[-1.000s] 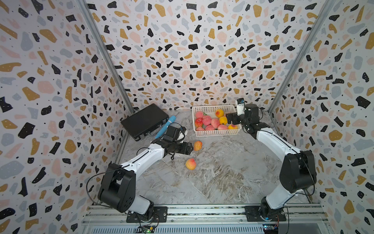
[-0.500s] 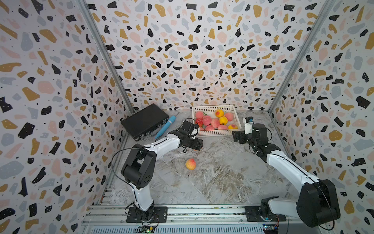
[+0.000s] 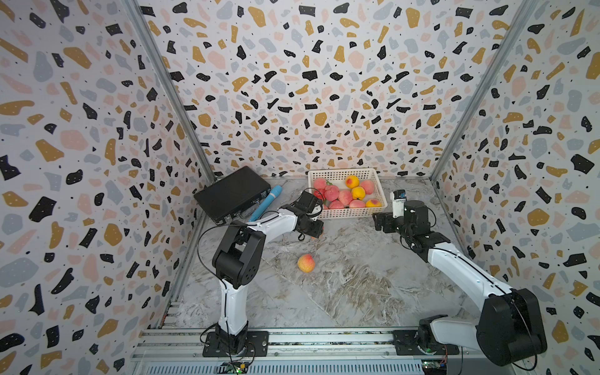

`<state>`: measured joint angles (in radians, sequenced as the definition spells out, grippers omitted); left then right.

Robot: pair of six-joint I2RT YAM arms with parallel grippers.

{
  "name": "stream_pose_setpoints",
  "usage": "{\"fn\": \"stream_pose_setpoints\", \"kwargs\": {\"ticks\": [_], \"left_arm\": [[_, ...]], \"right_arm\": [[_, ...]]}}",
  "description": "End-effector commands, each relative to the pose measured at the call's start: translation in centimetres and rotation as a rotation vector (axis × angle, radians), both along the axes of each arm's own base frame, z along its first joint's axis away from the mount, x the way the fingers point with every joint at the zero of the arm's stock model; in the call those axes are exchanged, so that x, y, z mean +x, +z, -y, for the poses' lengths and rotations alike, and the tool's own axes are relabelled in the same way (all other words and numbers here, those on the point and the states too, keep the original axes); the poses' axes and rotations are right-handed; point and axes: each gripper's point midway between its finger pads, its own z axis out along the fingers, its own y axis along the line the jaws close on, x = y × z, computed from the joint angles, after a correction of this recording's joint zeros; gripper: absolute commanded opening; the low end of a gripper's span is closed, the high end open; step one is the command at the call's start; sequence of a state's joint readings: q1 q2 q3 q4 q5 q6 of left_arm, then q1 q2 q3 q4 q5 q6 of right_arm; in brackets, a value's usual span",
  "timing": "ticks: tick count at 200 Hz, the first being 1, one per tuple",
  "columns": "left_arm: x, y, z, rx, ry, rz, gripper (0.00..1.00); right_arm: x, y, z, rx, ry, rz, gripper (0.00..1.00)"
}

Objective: Put the peaches into the basket
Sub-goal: Pick up the peach from the center of the board, then place the peach in the basket.

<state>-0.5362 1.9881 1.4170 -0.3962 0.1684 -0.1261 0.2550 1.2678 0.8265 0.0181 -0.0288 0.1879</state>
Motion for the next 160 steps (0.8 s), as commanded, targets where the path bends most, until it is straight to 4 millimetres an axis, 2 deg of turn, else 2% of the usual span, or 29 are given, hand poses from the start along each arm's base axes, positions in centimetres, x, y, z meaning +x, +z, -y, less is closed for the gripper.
{"fn": "stream_pose_setpoints", "kwargs": {"ticks": [1,35,79,119,142,160], "left_arm": [[0.5,0.7,0.7,-0.001,-0.019,0.017,0.47],[0.5,2.7,1.2,-0.023,-0.035,0.042,0.45],[0.0,9.5,2.2,-0.094,-0.123,0.139,0.45],[3.1,14.6,3.3,-0.093,-0.167,0.244,0.46],[5.9,16.7,4.2,-0.109,-0.174,0.313,0.47],[8.2,17.6,5.0,-0.123,-0.178,0.352,0.47]], "right_arm": [[-0.3,1.5,0.3,0.009,-0.011,0.033,0.96],[-0.5,2.0,0.3,0.018,-0.01,0.039,0.96],[-0.6,2.9,0.0,0.061,-0.013,0.046,0.96],[-0.4,3.2,0.0,0.091,-0.038,0.026,0.95],[-0.9,2.8,0.0,0.108,-0.046,-0.013,0.95],[-1.2,2.8,-0.1,0.12,-0.039,-0.023,0.95]]}}
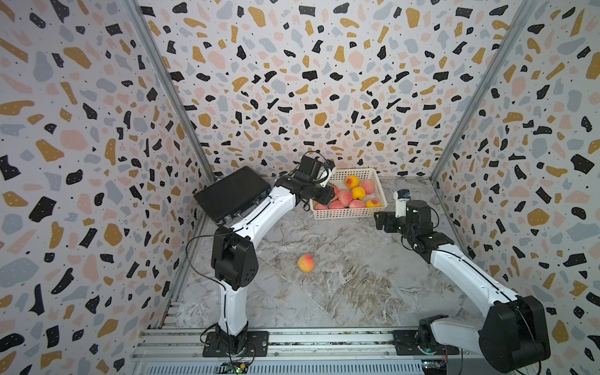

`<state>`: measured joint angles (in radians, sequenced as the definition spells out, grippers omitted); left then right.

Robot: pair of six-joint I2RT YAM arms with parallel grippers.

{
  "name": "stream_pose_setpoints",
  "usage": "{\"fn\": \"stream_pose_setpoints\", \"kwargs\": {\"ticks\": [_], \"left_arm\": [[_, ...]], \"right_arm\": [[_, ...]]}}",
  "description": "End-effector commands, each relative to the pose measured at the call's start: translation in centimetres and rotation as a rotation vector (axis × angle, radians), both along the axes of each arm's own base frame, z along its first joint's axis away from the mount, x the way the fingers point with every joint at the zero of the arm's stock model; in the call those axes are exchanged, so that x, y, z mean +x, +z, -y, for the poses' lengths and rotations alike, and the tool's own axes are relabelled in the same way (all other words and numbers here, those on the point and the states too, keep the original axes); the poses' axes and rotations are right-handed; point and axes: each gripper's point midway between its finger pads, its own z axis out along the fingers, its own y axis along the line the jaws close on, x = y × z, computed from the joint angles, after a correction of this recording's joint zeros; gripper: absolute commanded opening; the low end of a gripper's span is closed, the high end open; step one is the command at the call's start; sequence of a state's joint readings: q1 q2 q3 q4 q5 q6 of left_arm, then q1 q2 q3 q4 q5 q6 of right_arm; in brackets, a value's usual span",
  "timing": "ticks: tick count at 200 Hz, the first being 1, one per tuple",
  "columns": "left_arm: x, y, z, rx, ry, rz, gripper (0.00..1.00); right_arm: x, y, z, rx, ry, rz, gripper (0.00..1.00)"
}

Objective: Put the peaches into the basket
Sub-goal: Place the peach in the basket.

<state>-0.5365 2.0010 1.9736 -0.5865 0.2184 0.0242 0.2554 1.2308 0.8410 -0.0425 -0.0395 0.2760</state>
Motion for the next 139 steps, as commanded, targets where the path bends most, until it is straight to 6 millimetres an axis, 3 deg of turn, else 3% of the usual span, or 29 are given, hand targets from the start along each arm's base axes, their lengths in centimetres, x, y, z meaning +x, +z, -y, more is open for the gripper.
{"fn": "stream_pose_setpoints", "kwargs": {"ticks": [1,50,102,139], "left_arm": [[2.3,-1.4,0.5,0.028,-0.027,0.001,0.47],[7.9,-0.2,2.6,-0.05,-0.037,0.125,0.47],[13.2,-2.1,3.4,-0.152,-0.025,0.218,0.49],[15.5,-3.4,2.9,-0.203,-0.018,0.232,0.51]], "right_arm": [[-0.4,2.0,-0.2,0.044,-0.003,0.009,0.95],[-0.7,2.0,0.0,0.041,-0.006,0.001,0.95],[-1.4,2.1,-0.4,0.054,0.019,-0.015,0.93],[-1.9,1.9,-0.9,0.093,0.039,-0.03,0.92]]}}
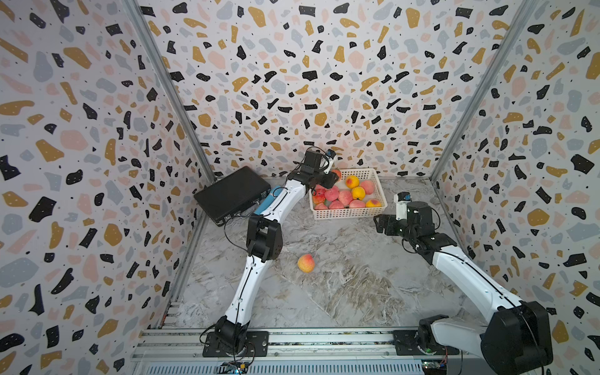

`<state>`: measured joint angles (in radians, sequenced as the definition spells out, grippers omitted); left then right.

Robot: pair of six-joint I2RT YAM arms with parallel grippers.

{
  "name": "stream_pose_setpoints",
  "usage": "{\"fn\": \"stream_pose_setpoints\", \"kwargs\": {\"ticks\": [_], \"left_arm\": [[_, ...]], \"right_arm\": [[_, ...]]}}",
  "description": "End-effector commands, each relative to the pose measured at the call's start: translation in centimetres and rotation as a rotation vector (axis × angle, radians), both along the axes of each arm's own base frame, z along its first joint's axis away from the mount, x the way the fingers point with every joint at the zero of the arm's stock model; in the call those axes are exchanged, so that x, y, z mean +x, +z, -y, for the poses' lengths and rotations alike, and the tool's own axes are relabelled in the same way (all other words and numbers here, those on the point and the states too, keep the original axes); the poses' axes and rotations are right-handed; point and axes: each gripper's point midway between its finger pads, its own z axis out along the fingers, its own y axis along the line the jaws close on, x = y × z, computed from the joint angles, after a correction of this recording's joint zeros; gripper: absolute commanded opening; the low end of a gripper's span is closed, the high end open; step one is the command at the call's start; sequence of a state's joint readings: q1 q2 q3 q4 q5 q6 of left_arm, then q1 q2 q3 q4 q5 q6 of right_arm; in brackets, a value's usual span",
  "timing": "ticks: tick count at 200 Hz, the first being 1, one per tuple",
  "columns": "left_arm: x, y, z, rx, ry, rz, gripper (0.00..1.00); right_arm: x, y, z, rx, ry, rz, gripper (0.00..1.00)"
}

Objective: Put the peaches into the basket
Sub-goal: Place the peach in the basket.

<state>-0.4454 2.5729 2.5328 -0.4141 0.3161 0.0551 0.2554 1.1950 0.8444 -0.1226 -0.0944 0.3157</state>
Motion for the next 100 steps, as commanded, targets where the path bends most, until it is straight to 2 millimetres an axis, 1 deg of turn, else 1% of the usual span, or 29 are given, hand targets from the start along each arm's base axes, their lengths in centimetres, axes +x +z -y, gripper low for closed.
{"fn": "stream_pose_setpoints", "kwargs": {"ticks": [1,45,60,84,100], "left_arm": [[1.7,3.2,0.1,-0.095,-0.013,0.101,0.51],[1.7,1.1,0.6,-0.097,-0.046,0.087,0.64],[1.7,0.7,0.7,-0.1,-0.052,0.082,0.69],[1.6,0.5,0.8,-0.105,-0.054,0.072,0.7],[1.4,1.1,0.9,-0.109,-0.061,0.074,0.7]], "right_arm": [[-0.3,2.1,-0.4,0.044,0.013,0.028,0.92],[-0.3,2.3,-0.6,0.052,0.02,0.029,0.92],[-0.3,2.4,-0.7,0.058,0.023,0.028,0.92],[-0.3,2.4,-0.8,0.062,0.027,0.025,0.92],[-0.3,2.4,-0.8,0.064,0.029,0.022,0.92]]}}
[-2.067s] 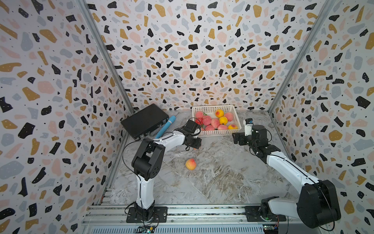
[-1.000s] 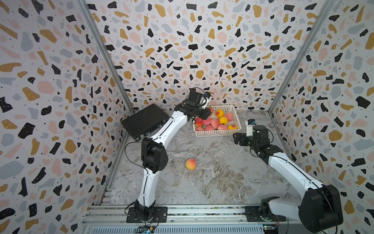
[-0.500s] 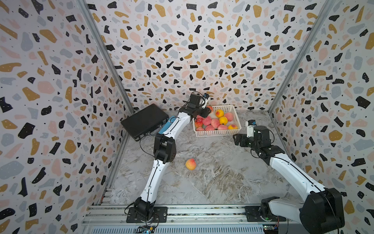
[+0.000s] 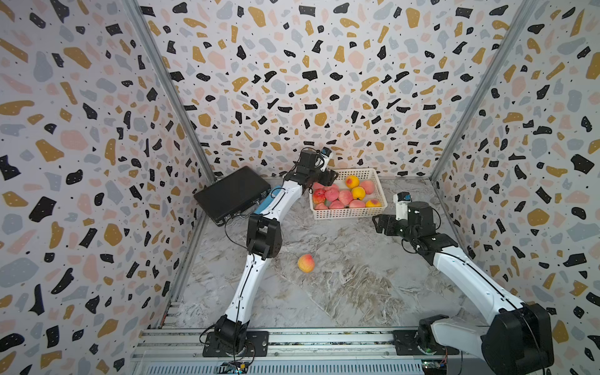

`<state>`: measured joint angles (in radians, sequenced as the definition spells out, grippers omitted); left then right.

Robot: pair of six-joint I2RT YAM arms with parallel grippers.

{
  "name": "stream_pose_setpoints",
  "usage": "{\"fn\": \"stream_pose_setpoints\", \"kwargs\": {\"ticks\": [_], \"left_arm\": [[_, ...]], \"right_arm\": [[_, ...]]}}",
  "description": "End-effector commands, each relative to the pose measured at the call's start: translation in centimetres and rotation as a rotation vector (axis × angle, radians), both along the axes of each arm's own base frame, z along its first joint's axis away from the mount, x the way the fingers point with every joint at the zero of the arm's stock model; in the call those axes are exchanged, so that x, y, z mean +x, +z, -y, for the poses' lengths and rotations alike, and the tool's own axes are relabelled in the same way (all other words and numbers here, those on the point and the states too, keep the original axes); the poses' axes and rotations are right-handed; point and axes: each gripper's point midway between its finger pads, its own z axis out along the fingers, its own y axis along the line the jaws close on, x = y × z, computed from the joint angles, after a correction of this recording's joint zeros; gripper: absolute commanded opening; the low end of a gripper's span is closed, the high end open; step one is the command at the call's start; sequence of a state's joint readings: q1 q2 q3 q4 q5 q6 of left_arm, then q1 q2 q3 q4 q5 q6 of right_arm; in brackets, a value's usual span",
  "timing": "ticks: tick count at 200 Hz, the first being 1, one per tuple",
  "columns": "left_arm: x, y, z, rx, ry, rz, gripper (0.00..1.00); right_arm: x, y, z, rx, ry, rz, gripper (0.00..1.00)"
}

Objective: Put the peaches into the basket
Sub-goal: Place the peach in the basket, then pick up the peach from the center of the board.

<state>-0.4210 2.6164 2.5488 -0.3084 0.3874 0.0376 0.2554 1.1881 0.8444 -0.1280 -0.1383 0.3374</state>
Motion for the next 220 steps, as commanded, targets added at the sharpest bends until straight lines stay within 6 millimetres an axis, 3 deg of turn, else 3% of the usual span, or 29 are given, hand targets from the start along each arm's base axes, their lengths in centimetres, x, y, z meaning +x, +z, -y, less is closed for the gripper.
{"fn": "stream_pose_setpoints", "kwargs": {"ticks": [1,66,110,158,220], "left_arm": [[-0.2,1.0,0.8,-0.034,-0.03,0.031,0.7],[-2.9,5.3,-0.9,-0.043,-0.024,0.043,0.7],[-7.0,7.4,-6.2,-0.064,0.086,-0.011,0.7],[-13.2,5.6,-12.6,-0.036,0.243,-0.138,0.73],[-20.4,2.5,-18.4,-0.088,0.402,-0.276,0.75]], "right_arm": [[0.1,2.2,-0.2,0.024,0.003,0.034,0.92],[-0.2,2.0,-1.5,0.046,0.08,0.001,0.9],[-0.9,1.8,-3.6,0.019,0.16,-0.026,0.9],[-3.1,0.3,-8.6,-0.03,0.289,-0.093,0.92],[-8.1,-3.5,-18.2,-0.047,0.469,-0.157,0.94]]}}
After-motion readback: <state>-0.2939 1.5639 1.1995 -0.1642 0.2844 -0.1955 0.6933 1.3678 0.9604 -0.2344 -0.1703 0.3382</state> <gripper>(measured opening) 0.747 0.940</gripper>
